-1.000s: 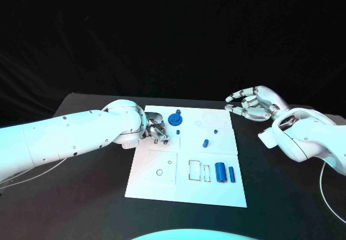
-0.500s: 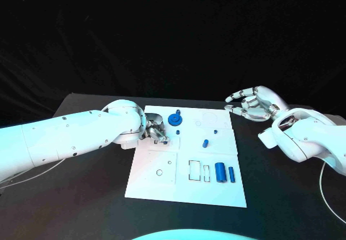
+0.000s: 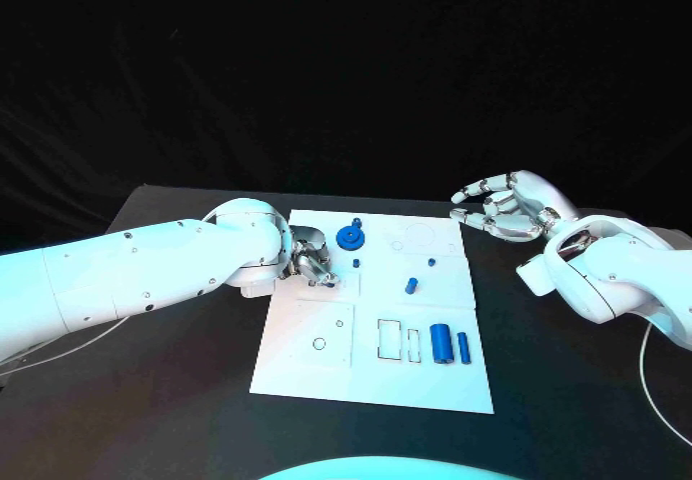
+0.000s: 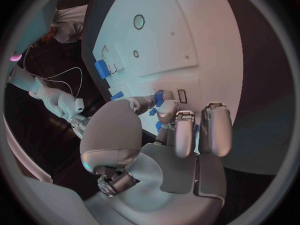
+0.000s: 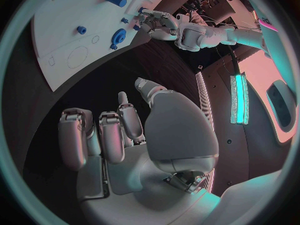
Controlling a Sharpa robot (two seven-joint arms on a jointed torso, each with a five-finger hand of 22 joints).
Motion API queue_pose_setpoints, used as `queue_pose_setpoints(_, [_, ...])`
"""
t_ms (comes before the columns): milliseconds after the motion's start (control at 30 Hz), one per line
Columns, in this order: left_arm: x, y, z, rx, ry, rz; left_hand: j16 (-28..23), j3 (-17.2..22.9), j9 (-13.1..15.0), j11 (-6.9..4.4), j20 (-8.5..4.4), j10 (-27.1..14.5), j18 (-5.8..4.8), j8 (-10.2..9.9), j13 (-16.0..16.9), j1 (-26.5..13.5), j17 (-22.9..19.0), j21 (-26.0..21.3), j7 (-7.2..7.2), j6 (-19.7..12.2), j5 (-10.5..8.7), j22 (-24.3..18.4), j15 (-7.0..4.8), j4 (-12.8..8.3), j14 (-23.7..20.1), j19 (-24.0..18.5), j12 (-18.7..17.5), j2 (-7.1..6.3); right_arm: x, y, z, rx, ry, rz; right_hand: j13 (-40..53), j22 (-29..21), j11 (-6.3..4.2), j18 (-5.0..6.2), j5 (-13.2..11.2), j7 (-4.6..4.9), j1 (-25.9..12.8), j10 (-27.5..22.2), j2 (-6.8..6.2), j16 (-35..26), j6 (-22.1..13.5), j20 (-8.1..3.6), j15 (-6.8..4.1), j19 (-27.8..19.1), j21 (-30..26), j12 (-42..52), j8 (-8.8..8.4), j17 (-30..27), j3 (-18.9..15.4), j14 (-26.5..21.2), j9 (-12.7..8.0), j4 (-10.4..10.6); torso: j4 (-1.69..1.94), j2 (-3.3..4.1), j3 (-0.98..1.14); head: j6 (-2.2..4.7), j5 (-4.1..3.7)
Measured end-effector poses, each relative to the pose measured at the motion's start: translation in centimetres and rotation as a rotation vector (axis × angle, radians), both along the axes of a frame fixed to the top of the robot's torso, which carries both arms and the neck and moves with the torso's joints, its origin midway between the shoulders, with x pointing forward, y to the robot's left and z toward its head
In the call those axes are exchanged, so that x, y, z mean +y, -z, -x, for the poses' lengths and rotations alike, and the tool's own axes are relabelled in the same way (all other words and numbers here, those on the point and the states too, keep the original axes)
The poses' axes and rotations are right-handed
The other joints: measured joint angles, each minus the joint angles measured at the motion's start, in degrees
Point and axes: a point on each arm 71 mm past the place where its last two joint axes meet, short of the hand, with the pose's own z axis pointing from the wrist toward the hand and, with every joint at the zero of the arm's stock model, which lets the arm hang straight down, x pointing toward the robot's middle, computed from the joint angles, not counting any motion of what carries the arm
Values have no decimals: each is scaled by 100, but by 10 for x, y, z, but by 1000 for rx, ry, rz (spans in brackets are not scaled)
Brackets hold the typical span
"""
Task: Assemble the parts on the task board
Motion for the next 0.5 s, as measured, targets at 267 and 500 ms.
queue_pose_setpoints(267, [0, 0, 0, 2, 0, 0, 0, 6, -10, -21, -20, 20, 1, 5, 11, 2, 5, 0, 0, 1, 9, 0, -21, -6, 21, 20, 22, 1, 0, 0, 0, 0, 0, 0, 4, -1, 0, 0, 0, 0, 0, 0, 0, 0, 0, 0, 0, 0, 0, 0, 0, -1, 0, 0, 0, 0, -1, 0, 0, 0, -5])
queue_pose_setpoints(500, [1, 0, 0, 5, -3, 2, 0, 37, -19, -20, -20, 62, 0, 92, 27, -127, 4, 0, 1, 1, 9, -1, -21, 24, 21, 20, 61, 131, 0, 0, 0, 1, 0, 0, 4, -1, 0, 0, 0, 0, 0, 0, 0, 0, 0, 0, 0, 0, 0, 0, 0, -1, 0, 0, 0, 0, -1, 2, 1, -4, -7])
